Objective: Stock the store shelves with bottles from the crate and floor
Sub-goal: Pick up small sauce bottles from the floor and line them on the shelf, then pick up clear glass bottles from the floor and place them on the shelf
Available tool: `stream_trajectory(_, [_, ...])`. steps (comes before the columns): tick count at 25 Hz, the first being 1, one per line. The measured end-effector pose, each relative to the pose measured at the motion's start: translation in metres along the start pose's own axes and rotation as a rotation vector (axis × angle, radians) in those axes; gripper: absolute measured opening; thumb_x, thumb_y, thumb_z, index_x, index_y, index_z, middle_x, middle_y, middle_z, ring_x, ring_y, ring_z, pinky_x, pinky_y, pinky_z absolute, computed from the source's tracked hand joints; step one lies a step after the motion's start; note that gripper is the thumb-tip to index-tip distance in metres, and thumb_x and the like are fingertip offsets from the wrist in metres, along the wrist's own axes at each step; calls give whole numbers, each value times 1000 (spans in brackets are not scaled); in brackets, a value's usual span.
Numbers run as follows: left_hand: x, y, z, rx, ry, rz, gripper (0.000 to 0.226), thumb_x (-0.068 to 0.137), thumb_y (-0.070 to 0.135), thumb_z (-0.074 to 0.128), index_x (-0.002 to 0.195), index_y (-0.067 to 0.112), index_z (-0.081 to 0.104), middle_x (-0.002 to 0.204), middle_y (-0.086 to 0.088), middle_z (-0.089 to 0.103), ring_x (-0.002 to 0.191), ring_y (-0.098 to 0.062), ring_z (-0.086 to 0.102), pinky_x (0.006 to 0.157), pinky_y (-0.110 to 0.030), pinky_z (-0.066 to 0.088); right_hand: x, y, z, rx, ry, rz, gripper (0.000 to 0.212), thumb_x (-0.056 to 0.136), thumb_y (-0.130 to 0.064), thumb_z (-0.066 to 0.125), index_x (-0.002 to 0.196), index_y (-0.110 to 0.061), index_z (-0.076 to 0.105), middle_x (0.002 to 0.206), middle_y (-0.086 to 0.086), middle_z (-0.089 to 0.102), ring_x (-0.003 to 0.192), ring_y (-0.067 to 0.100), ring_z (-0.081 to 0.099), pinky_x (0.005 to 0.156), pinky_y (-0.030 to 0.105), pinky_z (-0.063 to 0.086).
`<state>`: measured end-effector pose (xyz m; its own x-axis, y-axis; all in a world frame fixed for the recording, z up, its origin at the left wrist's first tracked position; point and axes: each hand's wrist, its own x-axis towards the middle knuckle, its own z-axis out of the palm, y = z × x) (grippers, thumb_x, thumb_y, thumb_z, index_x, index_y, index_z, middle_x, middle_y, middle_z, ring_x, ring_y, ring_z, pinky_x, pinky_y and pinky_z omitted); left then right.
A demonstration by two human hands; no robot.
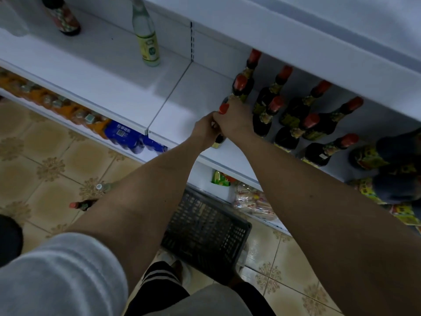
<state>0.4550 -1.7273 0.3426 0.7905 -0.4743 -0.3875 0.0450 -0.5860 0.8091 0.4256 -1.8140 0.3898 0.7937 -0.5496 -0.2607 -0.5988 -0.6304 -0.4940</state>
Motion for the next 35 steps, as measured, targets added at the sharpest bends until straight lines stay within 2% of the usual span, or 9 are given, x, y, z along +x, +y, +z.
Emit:
stream_trajectory(4, [-34,-8,-8,-51,-19,-100,70,90,30,67,150,20,32,147,-10,47,131,-29,47,98,-29,40,-20,6,-13,99,-123,125,43,89,-28,66,122,-5,51,108,10,63,100,30,66,81,36,56])
stream_trajectory(6, [-65,-18,-16,13,-20,-117,67,95,33,59,152,19,27,149,-12,44,131,-31,47,103,-35,42,-52,12,-18,213,-127,255,50,92,-33,61,129,-6,41,107,15,60,93,34,67,80,45,59])
stream_trajectory(9, [-109,-34,-27,180,-88,-131,60,100,40,48,152,20,27,147,-14,45,130,-32,47,103,-45,43,-111,23,-9,177,-190,294,23,94,-29,55,90,-9,43,82,13,50,71,28,56,68,36,49])
stream_trajectory(12, [-149,-45,-41,340,-149,-127,59,99,49,39,152,25,27,152,-11,40,137,-31,37,113,-52,30,-168,19,6,89,-320,278,38,96,-27,54,66,-14,34,64,6,38,58,20,40,51,28,29])
stream_trajectory(16, [-207,-62,-58,454,-128,-133,57,98,56,29,151,34,27,159,-6,29,146,-29,21,117,-58,9,-225,3,26,-33,-459,143,29,100,-34,47,93,-8,54,95,14,55,90,25,52,71,29,43])
stream_trajectory(18, [-235,-70,-70,509,-91,-131,59,97,59,26,151,33,26,160,-6,26,148,-29,18,116,-59,6,-248,-10,31,-34,-453,65,50,99,-42,45,126,0,54,128,20,56,115,33,54,93,35,45])
stream_trajectory(20, [-269,-77,-88,553,-33,-155,60,97,59,25,150,31,29,159,-7,28,147,-30,19,117,-59,9,-276,-25,33,-64,-424,-23,61,98,-50,42,137,-2,49,140,19,51,124,35,50,99,38,43])
stream_trajectory(23, [-326,-91,-109,611,28,-160,58,98,56,24,147,27,35,155,-10,35,142,-31,25,115,-51,20,-316,-46,36,-45,-425,-130,66,97,-56,39,145,-11,45,148,15,47,131,34,46,109,41,39])
stream_trajectory(35, [-451,-111,-176,653,226,-211,66,94,62,17,148,28,34,151,-10,42,142,-29,28,112,-56,20,-414,-125,51,-224,-393,-332,71,93,-66,29,147,-20,40,149,15,41,133,36,40,110,49,36])
